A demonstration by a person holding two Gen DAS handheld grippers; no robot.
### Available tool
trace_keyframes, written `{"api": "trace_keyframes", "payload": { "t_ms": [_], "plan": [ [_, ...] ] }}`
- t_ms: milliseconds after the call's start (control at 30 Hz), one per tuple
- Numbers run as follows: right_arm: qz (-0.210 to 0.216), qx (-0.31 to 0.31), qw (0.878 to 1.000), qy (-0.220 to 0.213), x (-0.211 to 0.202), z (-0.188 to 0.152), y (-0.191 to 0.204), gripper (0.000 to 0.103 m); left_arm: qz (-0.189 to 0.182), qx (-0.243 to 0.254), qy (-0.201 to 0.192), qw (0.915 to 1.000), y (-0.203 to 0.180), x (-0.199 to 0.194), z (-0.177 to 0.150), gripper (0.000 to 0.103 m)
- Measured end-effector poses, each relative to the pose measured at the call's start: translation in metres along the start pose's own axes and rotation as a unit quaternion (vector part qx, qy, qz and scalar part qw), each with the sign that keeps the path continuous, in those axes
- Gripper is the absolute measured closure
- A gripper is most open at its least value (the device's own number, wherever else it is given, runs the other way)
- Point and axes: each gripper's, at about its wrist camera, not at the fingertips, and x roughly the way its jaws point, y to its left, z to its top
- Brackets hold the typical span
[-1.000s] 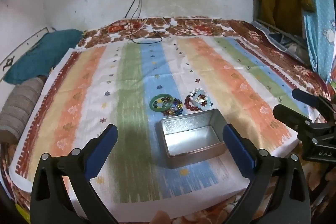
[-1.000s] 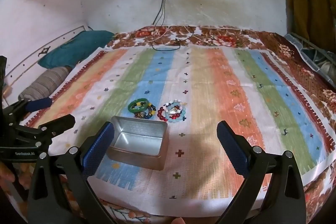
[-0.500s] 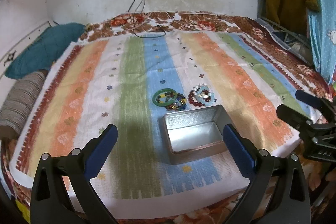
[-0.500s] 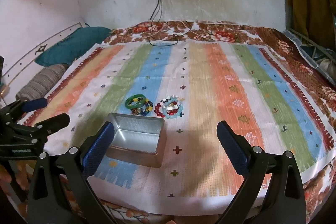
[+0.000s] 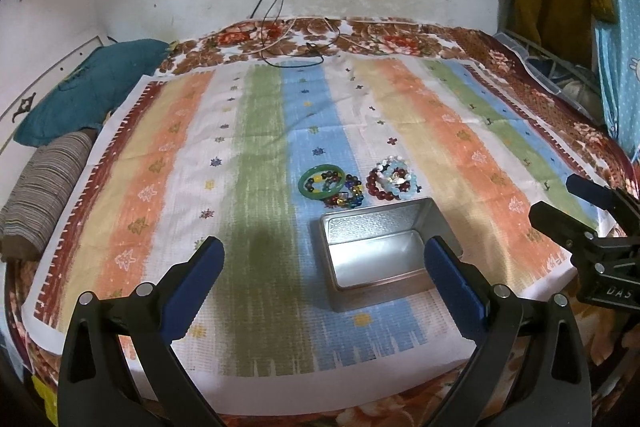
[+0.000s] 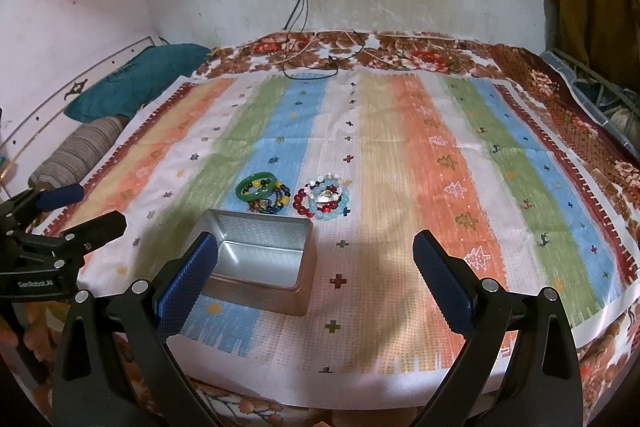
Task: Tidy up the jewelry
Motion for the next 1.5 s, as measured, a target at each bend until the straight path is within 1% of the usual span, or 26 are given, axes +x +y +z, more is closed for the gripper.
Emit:
{"api": "trace_keyframes", "payload": {
  "t_ms": [633,800,933,1067,1133,1233,1333,1433,1500],
  "plan": [
    [0.004,0.000,1.000,0.004,0.004,-0.002,-0.001,0.004,0.005,0.000,0.003,1.0000,0.002,0.003,-0.001,0.006],
    [0.007,-0.007,1.000,0.004,0.005,-0.003,0.003,0.004,0.010,-0.005,0.005,0.9999,0.004,0.005,-0.001,0.006],
    [0.014,-0.003,1.000,0.013,0.006,-0.003,0.004,0.004,0.018,-0.004,0.009,0.9998,0.005,0.009,0.003,0.006],
    [0.014,0.000,1.000,0.027,0.016,0.007,0.004,0.004,0.025,0.002,0.011,0.9996,0.005,0.013,0.007,0.006],
    [0.009,-0.009,1.000,0.029,0.020,0.013,0.005,0.004,0.026,-0.003,0.016,0.9995,0.009,0.018,0.012,0.006],
    [0.007,-0.015,0.999,0.034,0.027,0.022,0.005,0.004,0.017,-0.020,0.027,0.9993,0.019,0.025,0.020,0.006],
    [0.007,-0.009,0.999,0.045,0.038,0.034,0.001,0.004,0.004,-0.035,0.042,0.9985,0.028,0.037,0.028,0.006],
    [0.004,-0.010,0.999,0.050,0.048,0.044,-0.002,0.004,0.016,-0.038,0.051,0.9979,0.025,0.050,0.047,0.006],
    [0.002,-0.007,0.999,0.054,0.054,0.051,-0.005,0.004,0.019,-0.043,0.053,0.9975,0.028,0.057,0.054,0.006]
  ]
}}
